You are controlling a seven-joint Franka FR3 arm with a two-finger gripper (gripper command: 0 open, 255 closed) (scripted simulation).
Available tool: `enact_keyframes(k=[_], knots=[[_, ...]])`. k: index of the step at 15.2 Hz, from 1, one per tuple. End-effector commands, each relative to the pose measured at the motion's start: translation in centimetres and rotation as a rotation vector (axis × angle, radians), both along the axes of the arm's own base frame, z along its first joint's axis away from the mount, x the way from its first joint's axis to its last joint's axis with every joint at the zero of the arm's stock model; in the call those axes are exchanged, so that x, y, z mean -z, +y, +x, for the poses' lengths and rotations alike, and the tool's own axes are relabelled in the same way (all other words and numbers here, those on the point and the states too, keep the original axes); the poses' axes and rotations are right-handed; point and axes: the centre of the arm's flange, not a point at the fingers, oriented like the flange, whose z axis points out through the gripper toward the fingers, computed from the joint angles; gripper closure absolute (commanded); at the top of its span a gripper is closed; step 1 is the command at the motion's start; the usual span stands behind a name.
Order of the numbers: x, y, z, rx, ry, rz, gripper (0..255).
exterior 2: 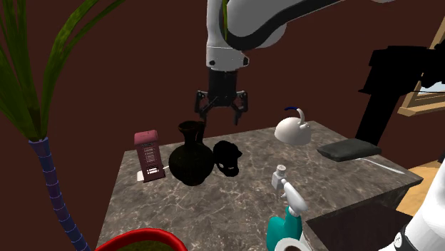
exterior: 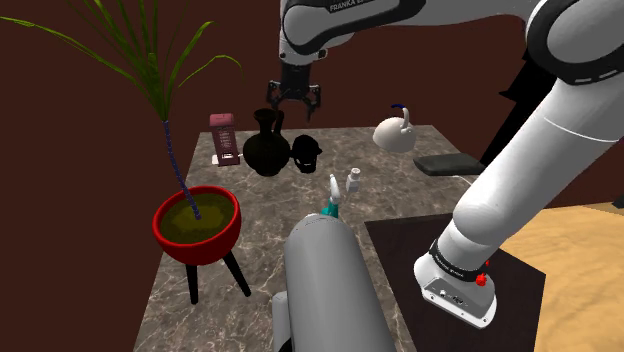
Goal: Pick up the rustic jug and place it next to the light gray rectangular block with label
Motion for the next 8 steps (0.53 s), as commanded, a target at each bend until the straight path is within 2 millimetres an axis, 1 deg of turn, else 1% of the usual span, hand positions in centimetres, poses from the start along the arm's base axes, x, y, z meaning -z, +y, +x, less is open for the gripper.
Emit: enact_keyframes(k=[1, 4, 8], knots=[[0.7, -0.8, 2.2, 0.074, 0.000, -0.002, 0], [1.8, -2.0, 5.7, 0.177, 0.000, -0.005, 0], [3.2, -4.2, 10.2, 0.315, 0.000, -0.009, 0]])
